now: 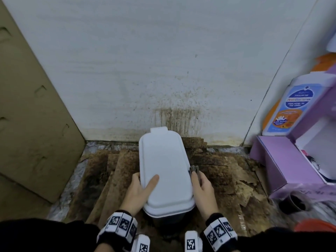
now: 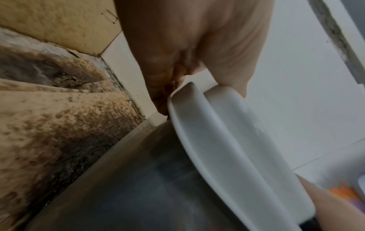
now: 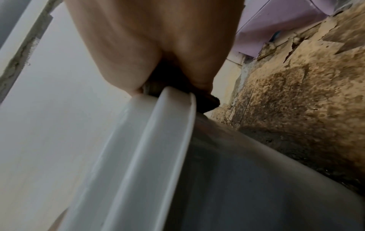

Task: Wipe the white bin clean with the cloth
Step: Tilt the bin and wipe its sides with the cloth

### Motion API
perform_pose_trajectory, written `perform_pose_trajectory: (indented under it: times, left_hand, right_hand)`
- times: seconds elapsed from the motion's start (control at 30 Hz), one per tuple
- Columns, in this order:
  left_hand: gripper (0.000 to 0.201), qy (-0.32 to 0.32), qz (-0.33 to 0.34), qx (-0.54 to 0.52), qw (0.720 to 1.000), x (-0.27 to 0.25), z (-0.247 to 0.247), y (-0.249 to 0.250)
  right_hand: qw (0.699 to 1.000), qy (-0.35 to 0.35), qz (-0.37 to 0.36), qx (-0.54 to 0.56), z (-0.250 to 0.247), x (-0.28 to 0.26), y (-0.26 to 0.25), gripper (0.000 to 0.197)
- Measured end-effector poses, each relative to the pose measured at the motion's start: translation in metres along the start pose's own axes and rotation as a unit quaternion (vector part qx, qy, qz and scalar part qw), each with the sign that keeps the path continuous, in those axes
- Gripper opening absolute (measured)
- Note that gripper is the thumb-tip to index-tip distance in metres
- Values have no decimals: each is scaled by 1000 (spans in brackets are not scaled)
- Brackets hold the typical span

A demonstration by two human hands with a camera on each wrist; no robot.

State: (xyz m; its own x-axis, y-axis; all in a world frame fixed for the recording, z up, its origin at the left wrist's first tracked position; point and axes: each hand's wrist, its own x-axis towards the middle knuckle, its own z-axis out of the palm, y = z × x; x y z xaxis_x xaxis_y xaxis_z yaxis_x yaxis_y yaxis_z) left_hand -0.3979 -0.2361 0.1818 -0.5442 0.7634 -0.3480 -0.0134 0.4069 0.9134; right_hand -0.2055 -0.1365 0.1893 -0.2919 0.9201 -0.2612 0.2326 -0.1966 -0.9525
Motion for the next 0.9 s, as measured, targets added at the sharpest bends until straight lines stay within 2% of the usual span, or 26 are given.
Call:
perform_pose_trajectory:
  times: [0.07, 0.13, 0.23, 0.33, 0.4, 0.47, 0.57, 0.6, 0.9]
  left_hand:
    - [76, -20, 7, -5, 1000, 3, -4, 3]
    - [73, -42, 15, -9, 999, 7, -7, 7]
    - [81, -56, 23, -11, 998, 12, -8, 10]
    - [77, -32, 18, 8, 999, 13, -4, 10]
    - [69, -16, 15, 19, 1000, 13, -1, 9]
    - [67, -15, 15, 17, 1000, 13, -1, 9]
    - [68, -19, 19, 13, 1000, 14, 0, 4]
    - [72, -17, 20, 13, 1000, 14, 0, 3]
    - [83, -4, 29, -3, 1000, 10, 5, -1]
  right_hand:
    - [1000, 24, 4, 7, 5, -10, -3, 24]
    - [999, 50, 9, 7, 10, -19, 0, 31]
    - [997, 70, 16, -8, 16, -26, 3, 45]
    - [998, 63, 9, -23, 20, -22, 10, 65]
    - [998, 57, 9, -29, 21, -20, 11, 69]
    - [998, 54, 8, -22, 20, -18, 11, 61]
    - [998, 67, 7, 3, 15, -16, 9, 35]
    - [996, 81, 15, 16, 13, -14, 9, 32]
    - [988, 133, 40, 73, 10, 1, 18, 35]
